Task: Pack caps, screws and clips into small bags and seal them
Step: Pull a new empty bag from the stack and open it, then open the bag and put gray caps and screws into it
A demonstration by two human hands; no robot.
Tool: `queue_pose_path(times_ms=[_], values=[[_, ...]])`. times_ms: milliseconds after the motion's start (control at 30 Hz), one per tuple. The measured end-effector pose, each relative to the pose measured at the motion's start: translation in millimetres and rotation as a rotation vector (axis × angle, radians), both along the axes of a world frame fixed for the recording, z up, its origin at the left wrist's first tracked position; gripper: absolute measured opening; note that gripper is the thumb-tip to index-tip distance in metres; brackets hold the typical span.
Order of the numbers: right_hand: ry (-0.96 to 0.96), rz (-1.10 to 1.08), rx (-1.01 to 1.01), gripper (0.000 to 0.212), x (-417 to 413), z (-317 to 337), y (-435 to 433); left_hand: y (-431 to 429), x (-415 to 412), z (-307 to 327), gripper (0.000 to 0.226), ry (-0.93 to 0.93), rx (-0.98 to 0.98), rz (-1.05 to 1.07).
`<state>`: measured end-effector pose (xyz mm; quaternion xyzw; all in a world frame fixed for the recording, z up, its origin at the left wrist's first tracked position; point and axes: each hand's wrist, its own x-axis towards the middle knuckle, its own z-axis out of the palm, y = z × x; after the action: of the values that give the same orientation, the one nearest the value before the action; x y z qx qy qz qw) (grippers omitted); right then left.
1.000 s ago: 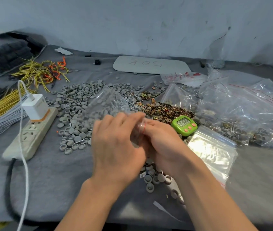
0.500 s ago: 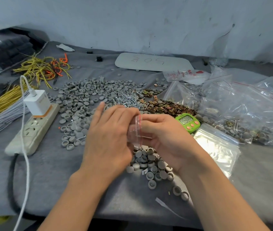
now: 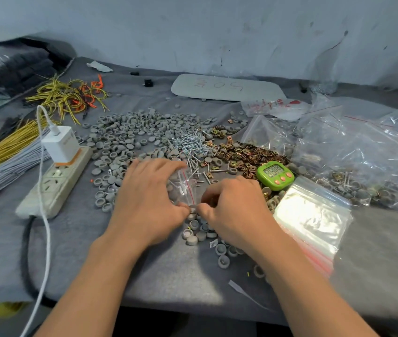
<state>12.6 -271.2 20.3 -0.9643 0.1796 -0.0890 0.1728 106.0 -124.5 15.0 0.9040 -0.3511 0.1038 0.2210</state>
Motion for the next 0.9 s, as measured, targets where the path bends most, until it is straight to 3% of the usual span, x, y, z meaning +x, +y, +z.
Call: queue_pose_path(times_ms=[133, 400, 667, 900], values=[[-0.062, 0.023, 0.016, 0.013, -2.7, -4.2, 2.5, 2.2, -0.2, -0.2, 0.084, 0.019, 0.059, -0.034], [-0.338, -0.088, 0.456, 0.011, -0.6, -8.1, -11.5, 2.0, -3.0, 0.4, 0.100, 0.131, 0.066, -0.097], [-0.404, -0.016, 0.675, 0.014, 16.0, -11.9, 0.4, -5.8, -8.4, 0.6, 0.077, 0.148, -0.063, -0.155], [-0.391, 0.036, 0.683, 0.017, 22.3, -3.5, 7.1, -7.1, -5.2, -5.0, 0.059, 0.241, -0.169, -0.135]])
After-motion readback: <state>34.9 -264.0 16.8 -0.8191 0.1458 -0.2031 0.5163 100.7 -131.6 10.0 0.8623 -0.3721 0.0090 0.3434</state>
